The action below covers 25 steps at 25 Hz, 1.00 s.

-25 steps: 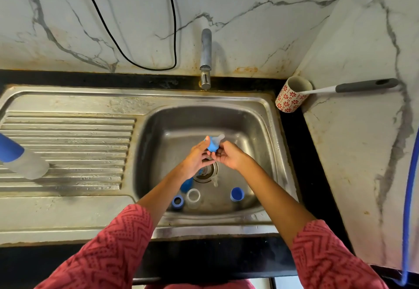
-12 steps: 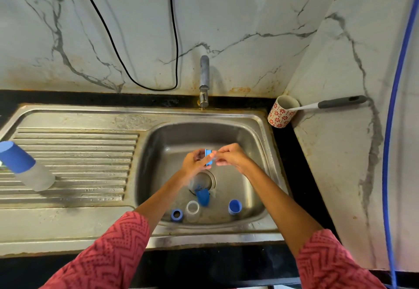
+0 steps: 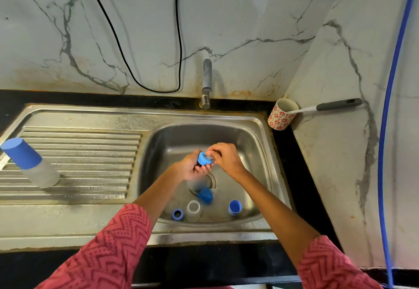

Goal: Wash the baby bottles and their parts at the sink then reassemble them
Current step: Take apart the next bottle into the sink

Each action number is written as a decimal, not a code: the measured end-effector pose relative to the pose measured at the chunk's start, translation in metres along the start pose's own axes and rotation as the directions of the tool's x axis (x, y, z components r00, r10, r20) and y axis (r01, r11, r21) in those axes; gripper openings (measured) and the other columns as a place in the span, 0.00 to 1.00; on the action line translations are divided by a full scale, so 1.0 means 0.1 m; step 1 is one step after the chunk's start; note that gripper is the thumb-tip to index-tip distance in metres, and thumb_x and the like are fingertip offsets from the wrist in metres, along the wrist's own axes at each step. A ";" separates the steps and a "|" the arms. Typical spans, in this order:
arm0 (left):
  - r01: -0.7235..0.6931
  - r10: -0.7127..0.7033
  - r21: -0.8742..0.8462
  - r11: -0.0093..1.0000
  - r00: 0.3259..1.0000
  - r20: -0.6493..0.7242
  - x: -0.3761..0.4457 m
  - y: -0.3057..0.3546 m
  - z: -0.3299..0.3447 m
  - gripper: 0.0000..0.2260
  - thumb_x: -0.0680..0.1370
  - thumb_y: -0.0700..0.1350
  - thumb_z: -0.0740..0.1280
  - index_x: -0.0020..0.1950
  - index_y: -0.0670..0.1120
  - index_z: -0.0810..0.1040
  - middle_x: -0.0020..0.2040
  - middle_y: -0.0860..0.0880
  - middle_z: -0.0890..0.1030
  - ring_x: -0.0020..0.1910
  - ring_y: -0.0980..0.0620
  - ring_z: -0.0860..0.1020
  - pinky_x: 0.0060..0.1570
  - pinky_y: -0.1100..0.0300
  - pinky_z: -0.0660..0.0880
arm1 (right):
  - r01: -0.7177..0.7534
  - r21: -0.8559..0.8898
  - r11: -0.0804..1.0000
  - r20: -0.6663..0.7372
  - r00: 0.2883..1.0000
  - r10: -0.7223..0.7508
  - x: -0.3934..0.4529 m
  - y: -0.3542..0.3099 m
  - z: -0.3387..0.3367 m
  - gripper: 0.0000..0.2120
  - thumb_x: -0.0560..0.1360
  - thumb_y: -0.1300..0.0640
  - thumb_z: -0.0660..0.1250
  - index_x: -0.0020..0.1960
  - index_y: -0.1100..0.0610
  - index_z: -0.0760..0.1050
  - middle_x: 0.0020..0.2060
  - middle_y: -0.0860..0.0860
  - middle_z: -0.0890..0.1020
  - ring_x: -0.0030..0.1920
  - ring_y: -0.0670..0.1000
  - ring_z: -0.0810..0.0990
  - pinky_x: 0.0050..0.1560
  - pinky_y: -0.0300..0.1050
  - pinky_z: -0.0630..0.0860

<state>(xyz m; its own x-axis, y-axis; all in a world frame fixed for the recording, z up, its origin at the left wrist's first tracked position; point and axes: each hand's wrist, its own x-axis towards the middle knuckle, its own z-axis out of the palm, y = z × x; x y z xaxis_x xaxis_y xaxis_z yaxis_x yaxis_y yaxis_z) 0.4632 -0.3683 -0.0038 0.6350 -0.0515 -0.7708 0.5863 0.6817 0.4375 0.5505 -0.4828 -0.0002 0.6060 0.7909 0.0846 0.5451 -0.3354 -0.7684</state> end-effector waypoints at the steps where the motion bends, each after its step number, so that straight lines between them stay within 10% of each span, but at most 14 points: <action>1: 0.015 -0.015 -0.005 1.000 1.000 0.009 -0.02 -0.01 -0.01 0.23 0.81 0.54 0.46 0.41 0.39 0.72 0.26 0.48 0.72 0.18 0.59 0.68 0.15 0.73 0.60 | 0.040 -0.016 0.999 0.004 0.999 -0.040 -0.01 0.00 0.00 0.06 0.74 0.65 0.67 0.44 0.65 0.82 0.39 0.58 0.83 0.38 0.54 0.80 0.40 0.47 0.79; 11: -0.079 0.115 0.187 0.979 0.975 -0.189 -0.03 0.09 0.00 0.29 0.81 0.59 0.43 0.40 0.38 0.71 0.28 0.46 0.72 0.17 0.59 0.68 0.16 0.73 0.60 | 0.035 0.091 0.995 -0.131 0.991 -0.023 -0.09 0.00 0.08 0.06 0.74 0.68 0.67 0.46 0.66 0.82 0.40 0.58 0.82 0.34 0.50 0.79 0.35 0.29 0.73; 15: -0.191 0.211 0.095 0.977 0.931 -0.297 0.01 0.04 -0.30 0.28 0.82 0.58 0.46 0.40 0.38 0.73 0.27 0.46 0.73 0.17 0.58 0.69 0.16 0.71 0.62 | -0.133 0.339 0.931 -0.251 0.941 0.226 -0.02 0.10 -0.17 0.08 0.76 0.68 0.64 0.50 0.61 0.81 0.40 0.52 0.81 0.35 0.41 0.78 0.42 0.34 0.77; 21: -0.279 0.274 -0.019 0.960 0.953 -0.132 -0.04 -0.07 -0.36 0.18 0.78 0.54 0.63 0.53 0.39 0.78 0.45 0.42 0.80 0.37 0.52 0.81 0.35 0.63 0.80 | -0.421 0.626 0.656 0.066 0.867 0.494 -0.16 0.43 -0.16 0.12 0.74 0.71 0.66 0.57 0.68 0.75 0.43 0.57 0.79 0.41 0.50 0.79 0.37 0.35 0.79; 25: -0.274 0.350 0.398 0.875 0.928 -0.131 0.05 -0.23 -0.35 0.12 0.75 0.43 0.70 0.57 0.41 0.76 0.48 0.46 0.79 0.43 0.55 0.79 0.39 0.67 0.78 | -0.511 0.456 0.728 0.190 0.855 0.482 -0.24 0.55 -0.06 0.12 0.71 0.72 0.68 0.54 0.64 0.78 0.40 0.50 0.78 0.42 0.45 0.76 0.39 0.31 0.77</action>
<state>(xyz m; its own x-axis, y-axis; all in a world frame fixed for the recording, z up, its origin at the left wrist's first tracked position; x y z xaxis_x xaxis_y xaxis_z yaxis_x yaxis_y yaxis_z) 0.4355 -0.3590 -0.0338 0.7281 0.2862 -0.6228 0.5399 0.3202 0.7784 0.5696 -0.5239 -0.0407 0.6711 0.6121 -0.4183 -0.1773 -0.4154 -0.8922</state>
